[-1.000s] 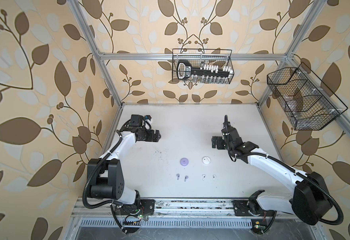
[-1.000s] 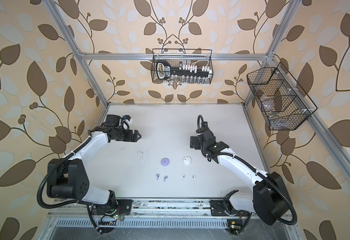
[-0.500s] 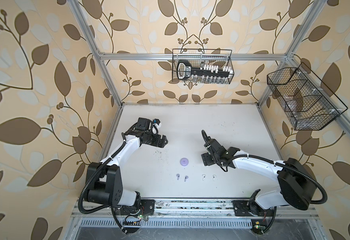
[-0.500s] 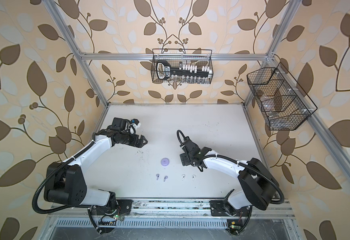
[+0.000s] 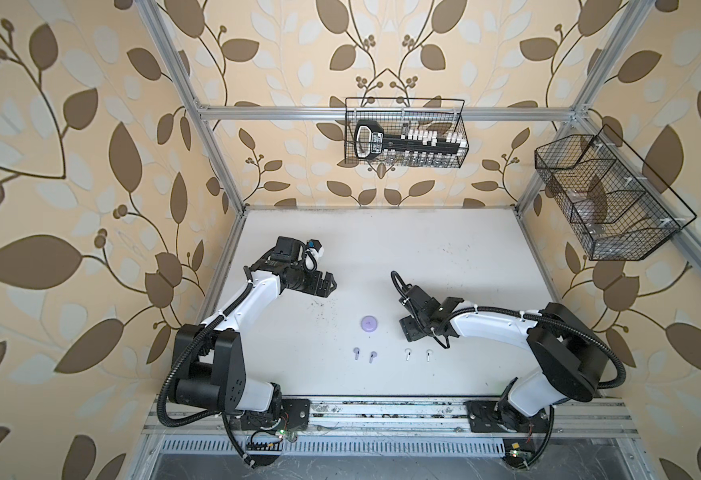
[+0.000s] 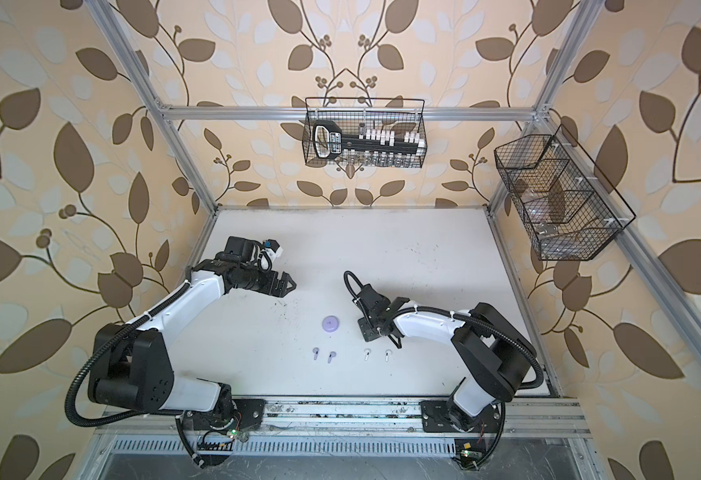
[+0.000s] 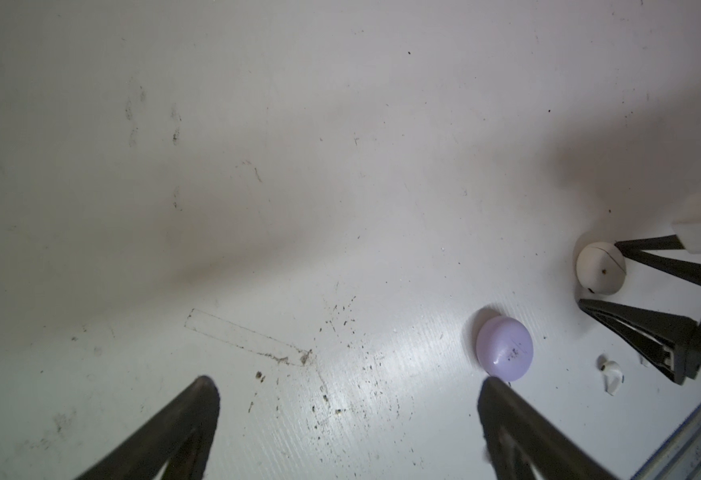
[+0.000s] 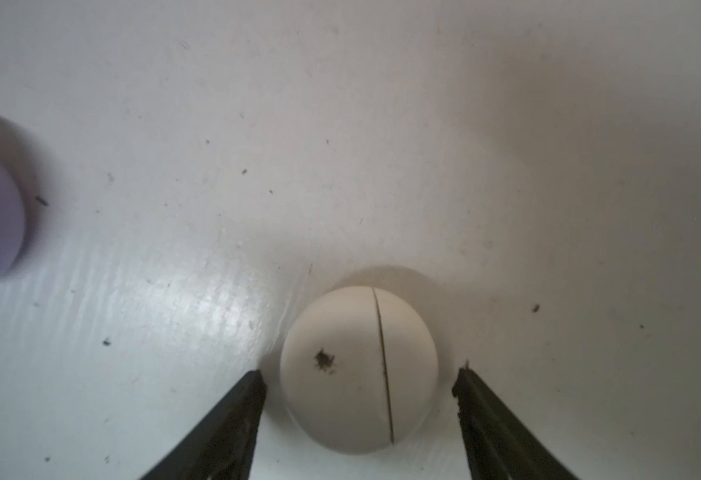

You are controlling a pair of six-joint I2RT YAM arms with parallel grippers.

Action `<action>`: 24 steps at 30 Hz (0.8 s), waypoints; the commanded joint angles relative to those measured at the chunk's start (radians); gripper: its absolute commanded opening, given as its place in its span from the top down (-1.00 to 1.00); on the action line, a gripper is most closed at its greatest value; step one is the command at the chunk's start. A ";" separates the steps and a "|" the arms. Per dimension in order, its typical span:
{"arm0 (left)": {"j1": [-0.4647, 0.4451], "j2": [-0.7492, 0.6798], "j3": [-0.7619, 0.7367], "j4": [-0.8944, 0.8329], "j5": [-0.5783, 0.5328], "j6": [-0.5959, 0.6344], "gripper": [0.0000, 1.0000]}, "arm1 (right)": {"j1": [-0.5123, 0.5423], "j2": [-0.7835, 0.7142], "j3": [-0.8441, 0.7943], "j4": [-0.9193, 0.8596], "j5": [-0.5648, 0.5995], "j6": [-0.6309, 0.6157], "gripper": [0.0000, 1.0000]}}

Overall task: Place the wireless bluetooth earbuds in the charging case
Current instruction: 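Move the right gripper over the white case while the left arm rises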

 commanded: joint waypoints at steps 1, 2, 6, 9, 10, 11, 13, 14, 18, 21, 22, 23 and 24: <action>-0.004 -0.010 0.002 -0.011 0.032 0.017 -0.98 | 0.004 0.033 0.029 -0.010 0.023 -0.008 -0.48; -0.004 -0.010 0.002 -0.013 0.032 0.017 -0.98 | 0.001 0.037 0.031 -0.006 0.022 -0.009 -0.48; -0.004 -0.013 0.002 -0.012 0.020 0.017 -0.98 | -0.004 0.059 0.032 0.007 0.009 -0.016 -0.35; -0.004 -0.018 0.002 -0.014 0.017 0.017 -0.98 | -0.005 0.068 0.037 0.001 0.009 -0.014 -0.22; -0.004 -0.018 0.002 -0.015 0.017 0.017 -0.98 | -0.004 0.065 0.036 -0.001 0.009 -0.013 -0.20; -0.004 -0.018 0.002 -0.015 0.017 0.017 -0.97 | -0.004 0.061 0.034 -0.002 0.008 -0.012 -0.19; -0.004 -0.019 0.002 -0.015 0.018 0.017 -0.98 | -0.004 0.053 0.031 -0.005 0.007 -0.009 -0.19; -0.004 -0.018 0.003 -0.016 0.017 0.017 -0.98 | -0.005 0.047 0.029 -0.007 0.006 -0.008 -0.19; -0.004 -0.018 0.005 -0.016 0.020 0.017 -0.98 | -0.002 0.036 0.026 -0.016 0.008 -0.002 -0.23; -0.004 -0.018 0.005 -0.018 0.023 0.016 -0.98 | 0.002 0.029 0.021 -0.016 0.006 0.000 -0.24; -0.004 -0.018 0.006 -0.018 0.023 0.016 -0.98 | 0.002 0.031 0.021 -0.018 0.006 0.001 -0.23; -0.004 -0.019 0.007 -0.018 0.023 0.016 -0.98 | 0.004 0.029 0.019 -0.018 0.006 0.002 -0.23; -0.004 -0.019 0.007 -0.019 0.022 0.016 -0.98 | 0.004 0.029 0.019 -0.018 0.006 0.003 -0.22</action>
